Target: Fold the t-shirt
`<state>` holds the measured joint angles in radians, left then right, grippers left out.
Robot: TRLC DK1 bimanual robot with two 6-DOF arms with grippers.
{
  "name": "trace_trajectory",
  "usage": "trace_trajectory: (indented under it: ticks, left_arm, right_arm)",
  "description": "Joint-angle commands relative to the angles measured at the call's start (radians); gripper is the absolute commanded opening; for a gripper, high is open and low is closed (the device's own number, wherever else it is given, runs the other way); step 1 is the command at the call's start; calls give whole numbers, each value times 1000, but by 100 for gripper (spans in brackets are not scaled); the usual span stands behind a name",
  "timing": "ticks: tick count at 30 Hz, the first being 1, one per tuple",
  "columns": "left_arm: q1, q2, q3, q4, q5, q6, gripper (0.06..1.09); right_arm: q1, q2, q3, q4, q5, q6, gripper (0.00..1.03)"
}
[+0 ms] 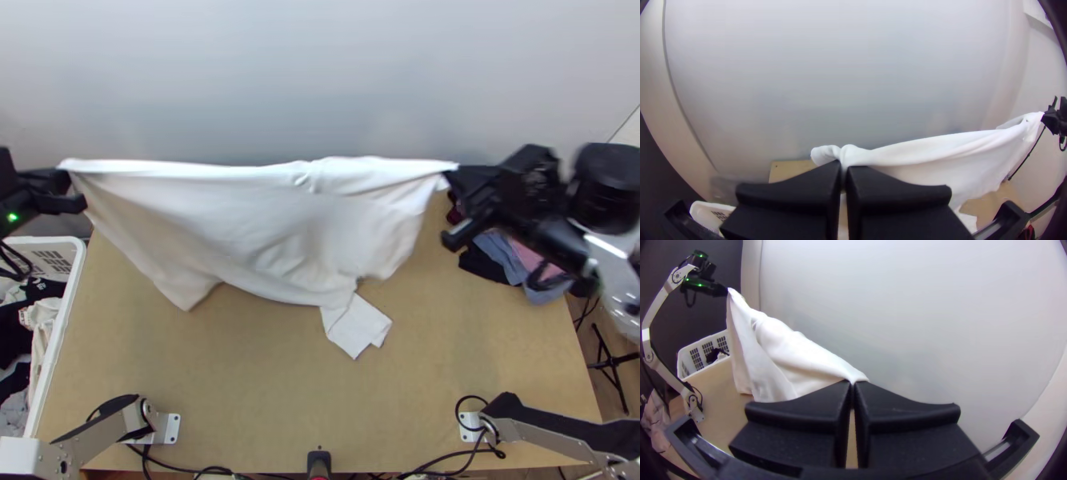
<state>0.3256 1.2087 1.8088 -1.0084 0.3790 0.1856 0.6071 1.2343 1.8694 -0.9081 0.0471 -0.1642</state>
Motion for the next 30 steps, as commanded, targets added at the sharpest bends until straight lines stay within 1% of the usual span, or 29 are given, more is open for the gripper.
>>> trace_trajectory:
  ticks: [1, 4, 6, 10, 13, 18, 21, 26, 30]
  left_arm:
    - [-74, 54, 277, -102, 24, -48, 11]
    - [-89, 61, 379, -119, 26, -81, 11]
    - [-89, 57, 423, -127, 26, -95, 11]
    - [-92, 14, 443, -119, 26, -100, 11]
    - [-91, -21, 440, -108, 26, -137, 11]
    - [-54, -97, 437, -82, 24, -156, 11]
    - [-45, -136, 434, -85, 26, -187, 11]
    - [-42, -164, 432, -85, 24, -219, 11]
    - [-43, -224, 369, -99, 41, -244, 11]
  right_arm:
    - [-21, -90, 7, 40, 50, 15, 3]
    - [-49, -131, 2, 46, 51, 34, 3]
    - [-56, -160, 5, 78, 51, 37, 3]
    - [-56, -214, 11, 123, 62, 23, 3]
    - [-61, -256, 8, 155, 68, 32, 3]
    - [-175, -326, 33, 179, 63, 137, 3]
    - [-233, -361, 71, 156, 59, 150, 3]
    - [-300, -369, 189, 48, 59, 163, 3]
    - [-371, -415, 165, 9, 59, 169, 3]
